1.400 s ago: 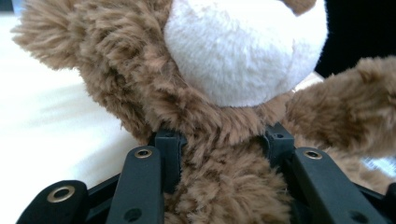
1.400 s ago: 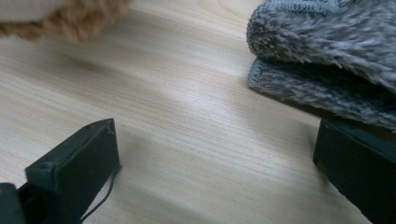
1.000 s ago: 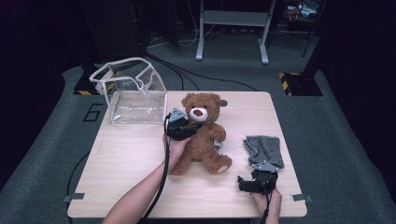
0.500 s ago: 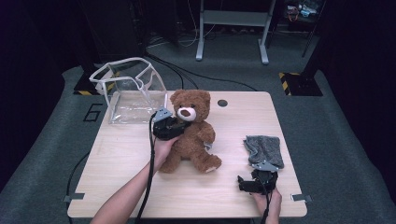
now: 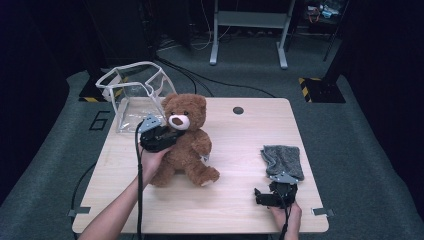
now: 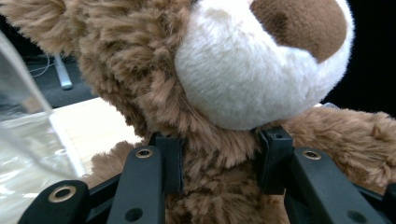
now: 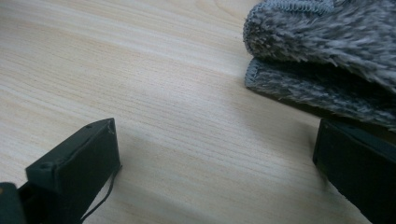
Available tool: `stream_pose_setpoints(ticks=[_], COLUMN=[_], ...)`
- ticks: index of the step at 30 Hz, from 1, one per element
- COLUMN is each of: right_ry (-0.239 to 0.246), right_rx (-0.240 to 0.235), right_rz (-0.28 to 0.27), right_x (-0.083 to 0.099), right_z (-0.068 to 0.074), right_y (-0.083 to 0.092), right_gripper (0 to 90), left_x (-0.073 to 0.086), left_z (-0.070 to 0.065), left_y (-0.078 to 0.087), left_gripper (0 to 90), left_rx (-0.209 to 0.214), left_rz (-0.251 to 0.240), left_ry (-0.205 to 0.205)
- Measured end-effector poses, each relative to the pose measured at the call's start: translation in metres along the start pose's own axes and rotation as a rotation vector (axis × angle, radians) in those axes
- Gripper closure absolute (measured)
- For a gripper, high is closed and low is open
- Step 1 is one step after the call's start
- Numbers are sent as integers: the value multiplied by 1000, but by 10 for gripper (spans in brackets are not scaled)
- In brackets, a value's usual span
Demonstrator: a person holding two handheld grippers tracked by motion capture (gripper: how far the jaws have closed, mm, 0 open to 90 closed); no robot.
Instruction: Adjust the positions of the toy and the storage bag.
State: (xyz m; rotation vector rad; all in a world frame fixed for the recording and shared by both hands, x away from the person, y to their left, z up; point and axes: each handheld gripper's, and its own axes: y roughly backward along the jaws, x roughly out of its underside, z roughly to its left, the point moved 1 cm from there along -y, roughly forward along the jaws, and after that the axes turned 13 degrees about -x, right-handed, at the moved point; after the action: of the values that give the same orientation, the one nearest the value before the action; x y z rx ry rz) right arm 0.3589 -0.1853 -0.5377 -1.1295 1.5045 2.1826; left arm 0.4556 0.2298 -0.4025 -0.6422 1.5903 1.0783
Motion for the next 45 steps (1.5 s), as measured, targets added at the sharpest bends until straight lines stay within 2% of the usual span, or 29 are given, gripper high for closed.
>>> stream_pose_setpoints(ticks=[3, 8, 9, 11, 14, 24, 31, 38, 39, 41, 42, 45], right_ry=[15, 14, 14, 14, 12, 17, 15, 15, 16, 16, 15, 15], right_rx=[-8, -8, -7, -7, -7, -6, -5, -5, -4, -4, -4, -4], right_rz=[8, 8, 8, 8, 8, 10, 10, 10, 11, 11, 10, 10], right_x=[0, 0, 0, 0, 0, 0, 0, 0, 0, 0, 0, 0], right_z=[-1, -1, -1, -1, -1, -1, -1, -1, -1, -1, -1, -1], right_y=[1, 1, 1, 1, 0, 1, 1, 1, 1, 1, 1, 1], right_gripper=[0, 0, 0, 0, 0, 0, 0, 0, 0, 0, 0, 0], left_x=[0, 0, -1, 0, 3, 17, 28, 36, 40, 42, 46, 53], left_z=[9, 23, 26, 28, 42, 69, 81, 90, 93, 94, 98, 104], left_y=[9, 27, 30, 33, 47, 81, 106, 129, 136, 139, 146, 149], left_gripper=[613, 613, 613, 612, 612, 607, 608, 606, 606, 606, 606, 606], left_rx=[-12, -37, -35, -41, -48, -78, -114, -131, -139, -142, -147, -160], left_rz=[2, -8, 3, -5, 11, 54, 57, 85, 93, 100, 124, 152], left_ry=[-3, 3, -7, 5, 9, 10, 14, 18, 24, 27, 25, 36])
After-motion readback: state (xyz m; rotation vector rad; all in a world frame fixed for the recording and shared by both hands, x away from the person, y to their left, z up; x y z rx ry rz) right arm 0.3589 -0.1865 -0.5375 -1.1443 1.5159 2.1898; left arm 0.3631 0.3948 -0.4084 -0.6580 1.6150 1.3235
